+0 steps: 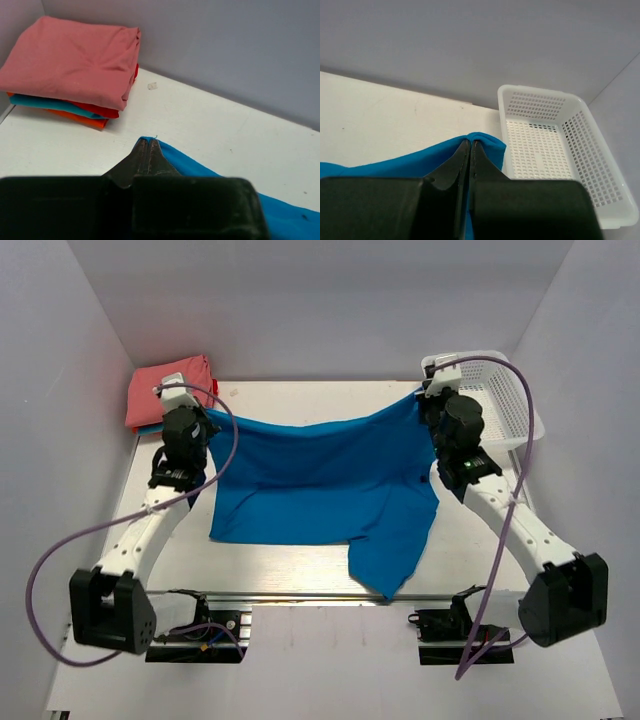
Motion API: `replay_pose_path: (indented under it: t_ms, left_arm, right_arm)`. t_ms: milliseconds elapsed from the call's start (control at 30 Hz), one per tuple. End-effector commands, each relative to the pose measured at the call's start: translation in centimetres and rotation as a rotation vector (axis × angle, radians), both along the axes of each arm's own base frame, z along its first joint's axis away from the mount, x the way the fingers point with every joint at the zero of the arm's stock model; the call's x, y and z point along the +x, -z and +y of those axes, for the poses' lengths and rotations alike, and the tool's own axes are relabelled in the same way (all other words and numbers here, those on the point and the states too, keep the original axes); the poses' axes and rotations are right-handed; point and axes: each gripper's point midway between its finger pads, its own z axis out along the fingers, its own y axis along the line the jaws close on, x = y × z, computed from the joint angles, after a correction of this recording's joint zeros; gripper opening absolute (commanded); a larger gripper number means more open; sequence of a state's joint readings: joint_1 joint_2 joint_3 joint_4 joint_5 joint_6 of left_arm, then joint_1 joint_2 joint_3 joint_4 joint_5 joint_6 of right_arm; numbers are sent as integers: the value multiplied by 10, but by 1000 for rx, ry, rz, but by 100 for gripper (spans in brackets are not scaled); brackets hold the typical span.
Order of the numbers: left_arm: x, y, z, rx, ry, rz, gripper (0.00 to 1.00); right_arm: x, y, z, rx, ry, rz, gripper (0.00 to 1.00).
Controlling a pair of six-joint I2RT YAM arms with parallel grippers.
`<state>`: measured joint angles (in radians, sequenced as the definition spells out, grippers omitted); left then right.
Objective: Fold and stack the t-shirts
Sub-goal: Flatten out the tshirt
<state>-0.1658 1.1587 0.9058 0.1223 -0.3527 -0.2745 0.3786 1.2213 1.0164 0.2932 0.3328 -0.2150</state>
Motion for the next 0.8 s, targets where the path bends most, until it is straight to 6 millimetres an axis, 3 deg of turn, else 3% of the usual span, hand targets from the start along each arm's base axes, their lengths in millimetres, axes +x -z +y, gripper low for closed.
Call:
replay_pose_path:
  t_ms: [0, 67, 133, 167, 200, 233, 333, 433, 467, 533, 767]
  left_arm:
    - [21, -22, 2, 10, -21, -59, 0]
    - [33, -21, 0, 11, -21, -52, 0]
    - [50, -1, 2, 28, -29, -7, 0]
    - [57, -3, 1, 28, -29, -7, 0]
    - [68, 14, -1, 34, -28, 32, 0]
    - [75, 13, -2, 34, -28, 31, 0]
    - [96, 35, -5, 42, -27, 78, 0]
    - [114, 37, -7, 50, -27, 72, 0]
    - [122, 54, -4, 54, -35, 104, 0]
    - [136, 55, -8, 61, -19, 103, 0]
    - [183, 110, -8, 52, 13, 189, 0]
  right_arm:
    - [14, -50, -9, 40, 55, -138, 0]
    - [27, -39, -7, 32, 59, -111, 0]
    - [37, -30, -4, 25, 60, -94, 0]
    - [42, -26, -7, 21, 73, -84, 0]
    - [54, -16, -3, 13, 72, -60, 0]
    - [58, -13, -4, 14, 75, -49, 0]
    - [80, 6, -2, 11, 82, -6, 0]
    - [103, 25, 2, 12, 78, 40, 0]
    - [112, 31, 2, 11, 78, 55, 0]
    - [124, 36, 7, 17, 51, 67, 0]
    - [167, 79, 16, -7, 20, 165, 0]
